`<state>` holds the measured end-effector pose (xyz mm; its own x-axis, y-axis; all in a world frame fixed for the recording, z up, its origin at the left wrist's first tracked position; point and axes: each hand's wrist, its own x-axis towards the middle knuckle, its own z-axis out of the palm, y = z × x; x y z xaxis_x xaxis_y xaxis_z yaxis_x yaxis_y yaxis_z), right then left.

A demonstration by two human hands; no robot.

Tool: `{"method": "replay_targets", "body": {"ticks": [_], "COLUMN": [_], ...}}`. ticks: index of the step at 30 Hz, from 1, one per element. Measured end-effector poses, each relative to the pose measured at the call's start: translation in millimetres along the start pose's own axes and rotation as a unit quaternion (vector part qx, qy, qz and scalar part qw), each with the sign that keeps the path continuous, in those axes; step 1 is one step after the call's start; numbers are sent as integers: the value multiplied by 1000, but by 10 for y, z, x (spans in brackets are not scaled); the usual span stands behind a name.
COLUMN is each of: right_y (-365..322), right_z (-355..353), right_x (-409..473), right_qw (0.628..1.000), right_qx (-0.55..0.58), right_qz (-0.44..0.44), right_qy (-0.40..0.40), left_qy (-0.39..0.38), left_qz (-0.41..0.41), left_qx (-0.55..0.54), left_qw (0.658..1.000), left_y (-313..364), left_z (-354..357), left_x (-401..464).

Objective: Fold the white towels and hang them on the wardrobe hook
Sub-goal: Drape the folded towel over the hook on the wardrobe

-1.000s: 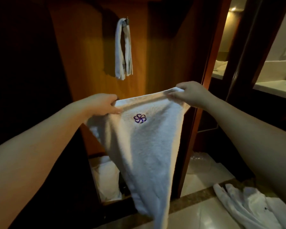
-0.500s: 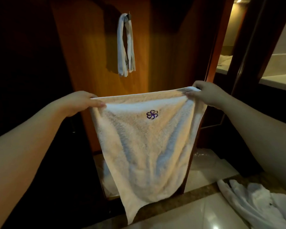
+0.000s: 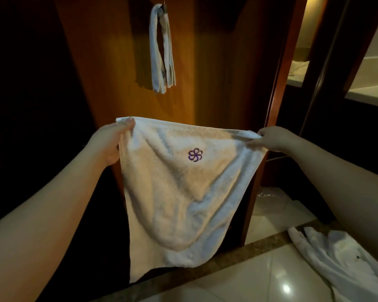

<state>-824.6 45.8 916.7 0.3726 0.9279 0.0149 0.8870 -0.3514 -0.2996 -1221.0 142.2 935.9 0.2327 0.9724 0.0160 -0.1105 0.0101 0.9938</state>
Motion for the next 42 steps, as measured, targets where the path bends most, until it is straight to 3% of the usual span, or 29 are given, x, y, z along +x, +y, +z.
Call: {"method": "replay_targets", "body": {"ticks": [4, 7, 12, 18, 20, 23, 30, 35, 42], "right_y": [-158, -377, -695, -954, -965, -944, -985, -1018, -1069], "right_z": [208, 339, 565, 703, 689, 664, 684, 617, 492], "right_x": [-102, -340, -786, -1176, -1247, -1283, -1340, -1404, -1443], "right_qw": [999, 995, 926, 880, 877, 901, 915, 909, 932], "right_qx": [-19, 93, 355, 424, 409, 355, 319, 338, 279], "right_qz": [25, -13, -91, -160, -188, -220, -245, -244, -231], "right_qy": [-36, -42, -95, -143, -168, -118, -21, -9, -17], "left_qy": [40, 62, 107, 64, 1, -96, -161, -212, -224], "left_qz": [-8, -14, -17, -17, -37, -45, -15, -10, 42], "left_qx": [-26, -59, -19, 66, 45, -24, -17, -54, 145], "left_qw": [999, 996, 994, 996, 998, 994, 987, 976, 963], "left_y": [-254, -566, -859, -969, -969, -953, -904, -843, -805], "left_z": [107, 179, 590, 948, 970, 929, 950, 945, 877], "left_x": [-103, -142, -572, -922, -994, -1075, -1197, -1239, -1244]}}
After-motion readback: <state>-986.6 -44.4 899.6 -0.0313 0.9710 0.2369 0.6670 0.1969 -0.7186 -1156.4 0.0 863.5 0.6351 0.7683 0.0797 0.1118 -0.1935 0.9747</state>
